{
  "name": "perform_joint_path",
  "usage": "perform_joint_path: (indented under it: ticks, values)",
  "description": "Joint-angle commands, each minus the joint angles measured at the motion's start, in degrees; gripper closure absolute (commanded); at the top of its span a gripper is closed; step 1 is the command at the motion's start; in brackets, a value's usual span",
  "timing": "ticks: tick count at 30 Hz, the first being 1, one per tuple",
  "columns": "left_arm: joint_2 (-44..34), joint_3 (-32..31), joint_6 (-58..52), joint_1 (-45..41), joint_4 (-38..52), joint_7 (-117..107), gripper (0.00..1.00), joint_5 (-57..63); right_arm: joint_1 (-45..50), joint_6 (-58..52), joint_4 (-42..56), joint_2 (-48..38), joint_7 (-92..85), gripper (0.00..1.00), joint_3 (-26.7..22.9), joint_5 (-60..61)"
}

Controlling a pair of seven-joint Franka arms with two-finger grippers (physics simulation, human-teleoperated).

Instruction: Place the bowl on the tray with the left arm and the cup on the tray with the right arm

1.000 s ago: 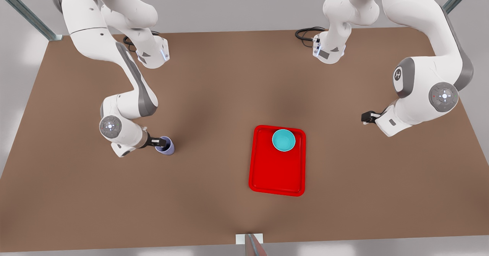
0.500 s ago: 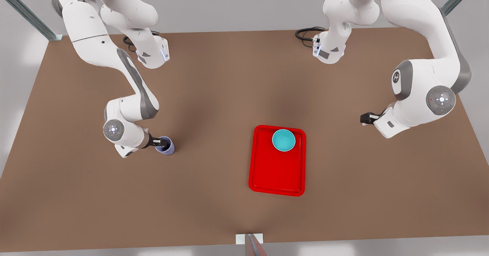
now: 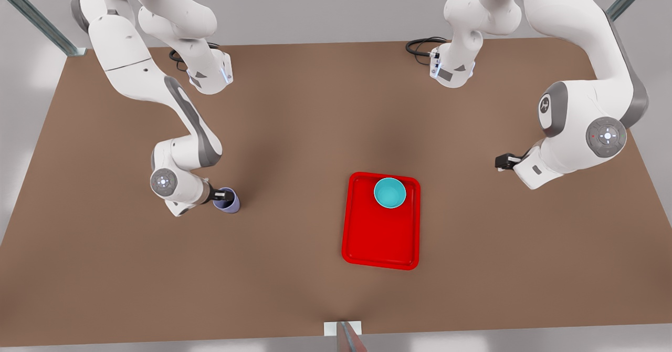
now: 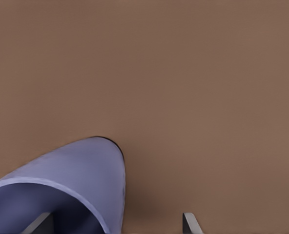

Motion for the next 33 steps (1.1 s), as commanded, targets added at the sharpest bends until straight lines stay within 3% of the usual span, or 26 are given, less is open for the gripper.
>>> perform_joint_path:
  ticks: [1,2,3,24,27,33]
  values:
    - [0.0,0.0,0.0,0.0,-0.01,0.0,0.0,0.01,0.0,0.0,0.0,0.0,0.0,0.47,0.0,-0.09]
    - [0.08,0.0,0.0,0.0,-0.01,0.0,0.0,0.01,0.0,0.0,0.0,0.09,0.0,0.76,0.0,0.0]
    - [0.0,0.0,0.0,0.0,-0.01,0.0,0.0,0.01,0.0,0.0,0.09,0.09,0.0,0.79,0.0,0.0]
    - [-0.62,0.09,-6.94,0.79,4.82,0.35,0.0,-0.52,-0.26,-2.02,2.11,0.09,0.0,0.79,0.09,0.0]
    - [-0.53,-0.17,-7.03,0.71,6.05,0.18,0.0,-6.14,0.26,-2.63,5.54,0.0,0.53,0.79,1.32,0.09]
    - [-0.71,-0.17,-7.56,0.62,6.05,0.26,0.0,-6.32,6.32,-5.54,15.64,1.93,5.09,0.79,1.94,1.67]
